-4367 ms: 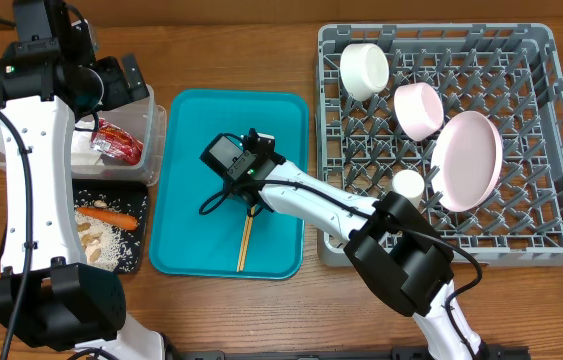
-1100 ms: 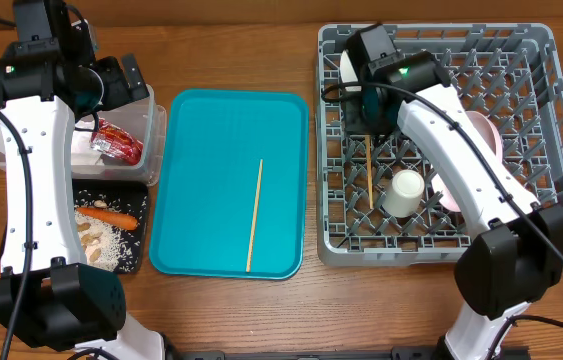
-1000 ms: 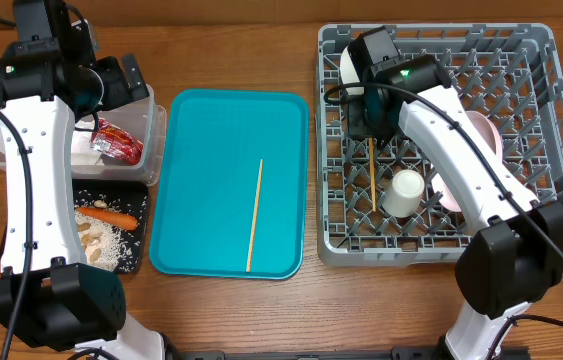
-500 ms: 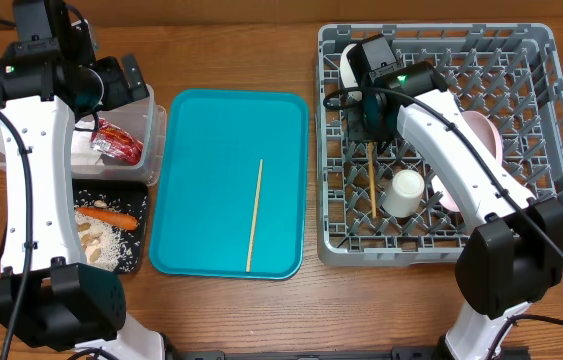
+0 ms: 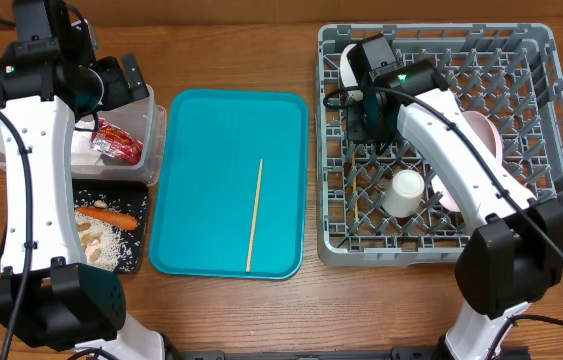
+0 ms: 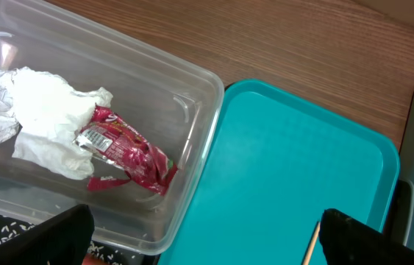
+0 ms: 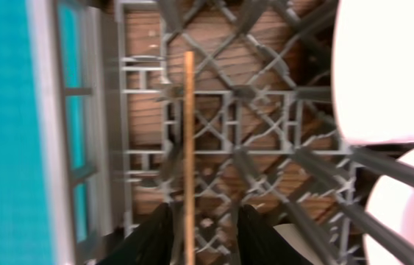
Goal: Sort waste into correct bins and load items into the dishwasher
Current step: 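Carry the chopstick with the right gripper and drop it into the rack, then return the right gripper to the teal tray and grasp the second chopstick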
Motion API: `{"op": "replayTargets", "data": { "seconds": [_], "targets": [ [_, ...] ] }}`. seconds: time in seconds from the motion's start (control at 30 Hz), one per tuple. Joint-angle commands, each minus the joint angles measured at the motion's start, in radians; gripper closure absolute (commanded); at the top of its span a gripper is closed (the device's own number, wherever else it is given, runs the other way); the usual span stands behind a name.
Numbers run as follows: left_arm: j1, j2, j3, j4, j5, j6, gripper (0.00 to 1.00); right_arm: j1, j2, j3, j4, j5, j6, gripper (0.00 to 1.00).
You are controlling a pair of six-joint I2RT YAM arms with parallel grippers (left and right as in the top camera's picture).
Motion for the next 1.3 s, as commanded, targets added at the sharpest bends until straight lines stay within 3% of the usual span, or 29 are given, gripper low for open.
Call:
{"op": "replayTargets", "data": {
  "seconds": [0.0, 0.17, 0.43, 0.57, 0.73, 1.07, 1.17, 1.27],
  "targets": [
    [-0.002, -0.021, 0.02, 0.003, -0.007, -0.007, 0.0, 0.045, -0.021, 0.098, 0.015, -0.2, 0.102, 0.72],
    [-0.002, -0.021, 0.02, 0.003, -0.007, -0.007, 0.0, 0.144, -0.016, 0.099, 0.116, -0.332, 0.217, 0.72],
    [-0.002, -0.021, 0.02, 0.003, -0.007, -0.007, 0.0, 0.365, 0.049, 0.046, 0.164, 0.022, 0.42, 0.71],
    [-0.002, -0.021, 0.02, 0.003, -0.007, -0.007, 0.0, 0.444, 0.118, 0.016, 0.196, 0.103, 0.473, 0.68],
    [-0.002, -0.021, 0.02, 0.003, -0.007, -0.007, 0.0, 0.483, 0.214, -0.013, 0.249, 0.106, 0.472, 0.6],
    [-0.002, -0.021, 0.02, 0.003, -0.007, -0.007, 0.0, 0.477, 0.37, -0.015, 0.273, 0.062, 0.498, 0.6],
    [-0.002, -0.021, 0.02, 0.003, -0.007, -0.007, 0.0, 0.477, 0.379, -0.015, 0.288, 0.024, 0.498, 0.65],
    [-0.002, -0.021, 0.02, 0.003, -0.007, -0.007, 0.0, 0.477, 0.379, -0.013, 0.289, 0.025, 0.498, 0.81]
  ]
}}
